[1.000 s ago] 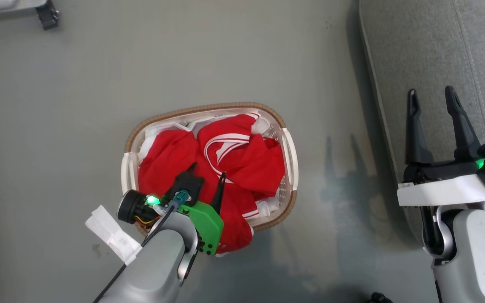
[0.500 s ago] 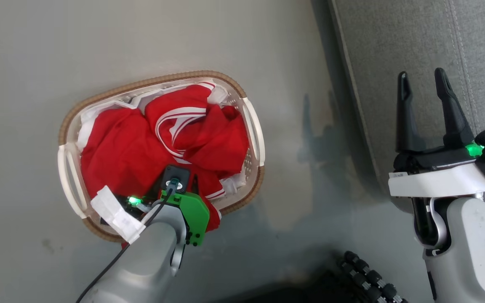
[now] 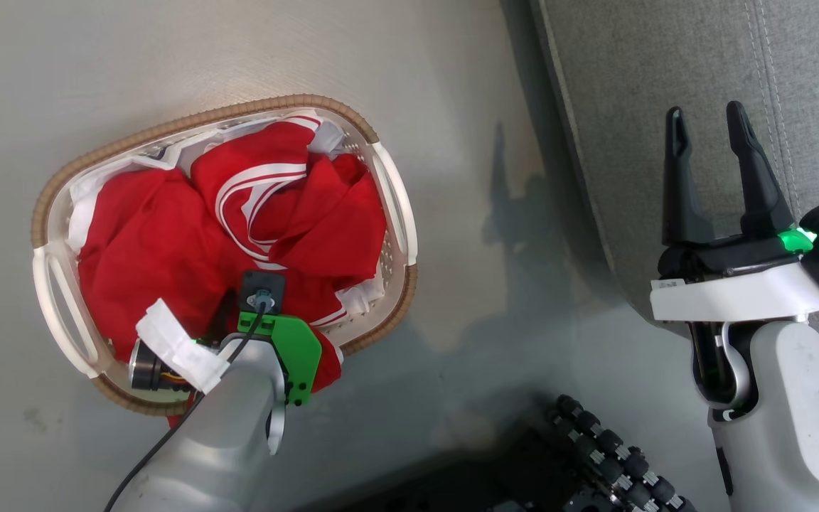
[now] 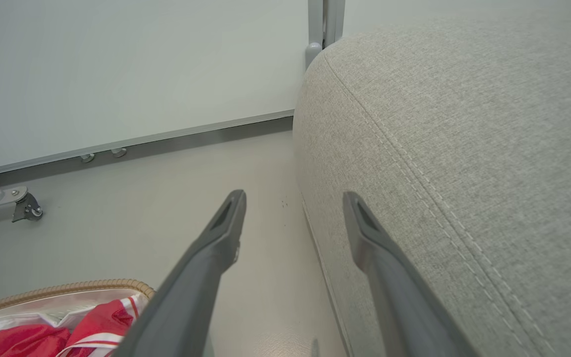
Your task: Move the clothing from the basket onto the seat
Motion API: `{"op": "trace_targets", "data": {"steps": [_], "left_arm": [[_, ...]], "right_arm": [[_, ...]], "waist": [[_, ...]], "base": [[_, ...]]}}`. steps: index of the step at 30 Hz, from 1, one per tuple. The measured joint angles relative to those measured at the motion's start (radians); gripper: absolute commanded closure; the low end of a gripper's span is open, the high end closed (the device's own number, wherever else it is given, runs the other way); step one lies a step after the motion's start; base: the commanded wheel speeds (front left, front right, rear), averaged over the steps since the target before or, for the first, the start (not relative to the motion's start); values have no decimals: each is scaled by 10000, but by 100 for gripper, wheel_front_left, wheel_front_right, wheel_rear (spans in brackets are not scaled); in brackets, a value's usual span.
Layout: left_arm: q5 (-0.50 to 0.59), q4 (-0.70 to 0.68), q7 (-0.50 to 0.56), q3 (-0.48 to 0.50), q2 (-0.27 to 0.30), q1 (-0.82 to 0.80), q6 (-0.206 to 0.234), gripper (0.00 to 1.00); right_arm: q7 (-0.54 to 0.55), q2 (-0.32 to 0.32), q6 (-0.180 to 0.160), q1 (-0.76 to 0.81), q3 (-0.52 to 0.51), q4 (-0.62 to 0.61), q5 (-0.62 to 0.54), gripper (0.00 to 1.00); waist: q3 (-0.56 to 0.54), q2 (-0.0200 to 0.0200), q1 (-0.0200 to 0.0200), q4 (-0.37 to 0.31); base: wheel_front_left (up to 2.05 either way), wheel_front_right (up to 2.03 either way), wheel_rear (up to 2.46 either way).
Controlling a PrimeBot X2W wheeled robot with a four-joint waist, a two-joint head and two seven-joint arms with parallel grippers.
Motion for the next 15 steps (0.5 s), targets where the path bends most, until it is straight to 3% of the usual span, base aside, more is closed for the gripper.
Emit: {"op": "trace_targets", "data": {"steps": [1, 2, 15], "left_arm": [[-50, 67, -46, 10, 4, -2, -10, 93], [-77, 119, -58, 17, 8, -12, -29, 100], [-679, 272, -1639, 431, 79, 240, -1028, 100]], "right_arm": [[0, 0, 0, -35, -2, 15, 2, 0], [0, 0, 2, -52, -2, 25, 17, 0], [0, 2, 0, -6, -570, 351, -280, 0]], "waist": [[-7, 0, 0, 4], [-19, 0, 0, 10], [-803, 0, 0, 430]], "base": [[0, 0, 0], [0, 0, 0], [0, 0, 0]]}}
